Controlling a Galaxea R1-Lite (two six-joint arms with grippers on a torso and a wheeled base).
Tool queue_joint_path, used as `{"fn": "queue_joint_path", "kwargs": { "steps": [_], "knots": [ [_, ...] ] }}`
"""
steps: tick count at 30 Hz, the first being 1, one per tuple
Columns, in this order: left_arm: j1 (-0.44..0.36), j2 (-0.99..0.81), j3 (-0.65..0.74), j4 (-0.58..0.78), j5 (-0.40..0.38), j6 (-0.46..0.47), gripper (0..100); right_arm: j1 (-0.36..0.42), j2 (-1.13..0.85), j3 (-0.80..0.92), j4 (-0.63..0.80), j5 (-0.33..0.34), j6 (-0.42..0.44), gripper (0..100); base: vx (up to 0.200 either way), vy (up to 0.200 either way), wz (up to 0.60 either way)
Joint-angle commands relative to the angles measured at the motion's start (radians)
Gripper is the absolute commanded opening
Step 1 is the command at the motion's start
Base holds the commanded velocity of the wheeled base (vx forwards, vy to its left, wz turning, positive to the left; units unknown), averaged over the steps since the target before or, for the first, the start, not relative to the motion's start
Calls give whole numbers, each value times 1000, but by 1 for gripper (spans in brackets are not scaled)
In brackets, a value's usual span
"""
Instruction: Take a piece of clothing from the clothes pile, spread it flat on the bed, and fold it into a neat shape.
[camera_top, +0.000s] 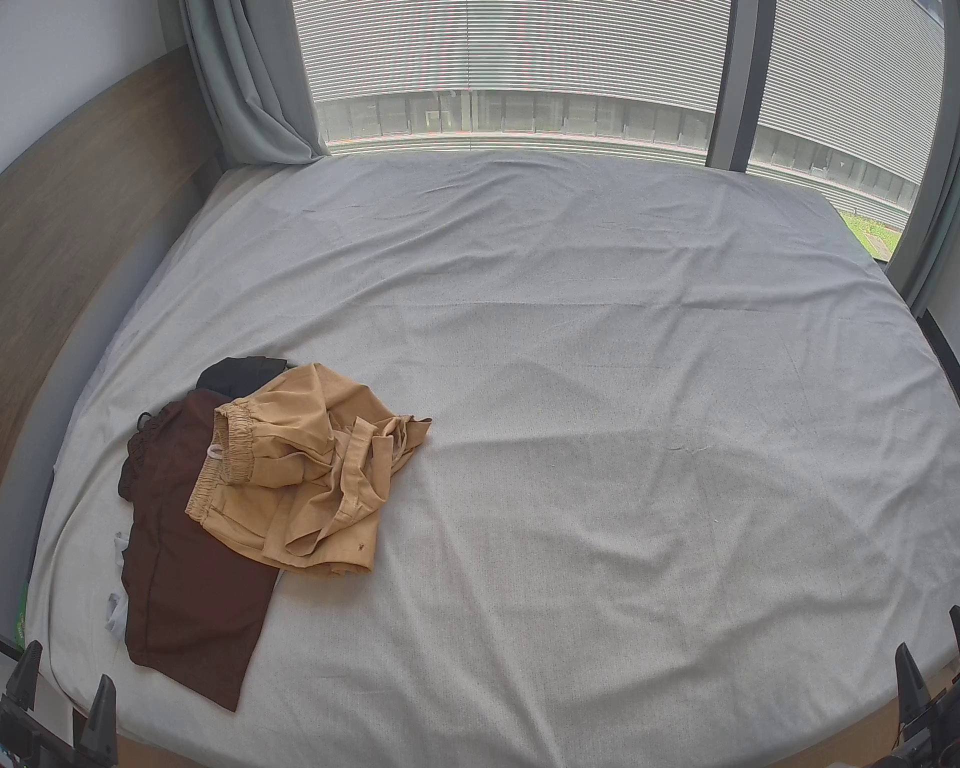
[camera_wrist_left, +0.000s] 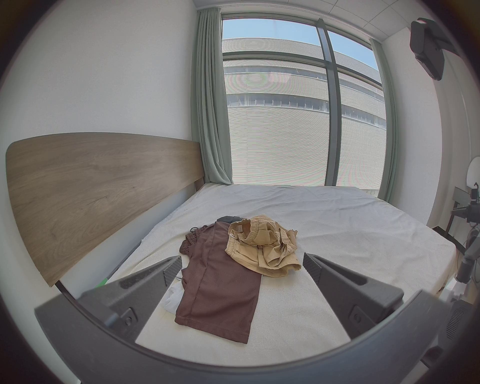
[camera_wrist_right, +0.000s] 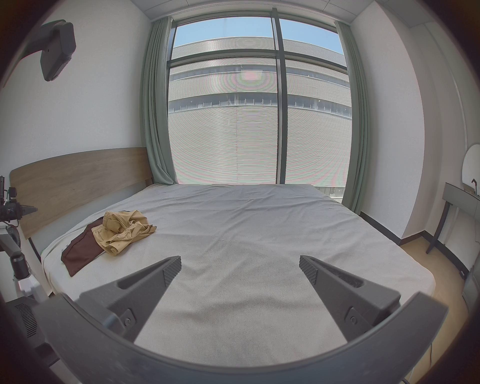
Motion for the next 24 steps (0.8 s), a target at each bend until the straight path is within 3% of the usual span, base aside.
{"fn": "queue_joint_path", "kwargs": {
  "steps": [1,24],
  "knots": [
    [0,-16,16,0,1,0,100,0,-16,18,0,0,-1,100,0,0,0],
    [1,-16,16,-24,16,-9,100,0,-16,18,0,-1,0,100,0,0,0]
  ]
}}
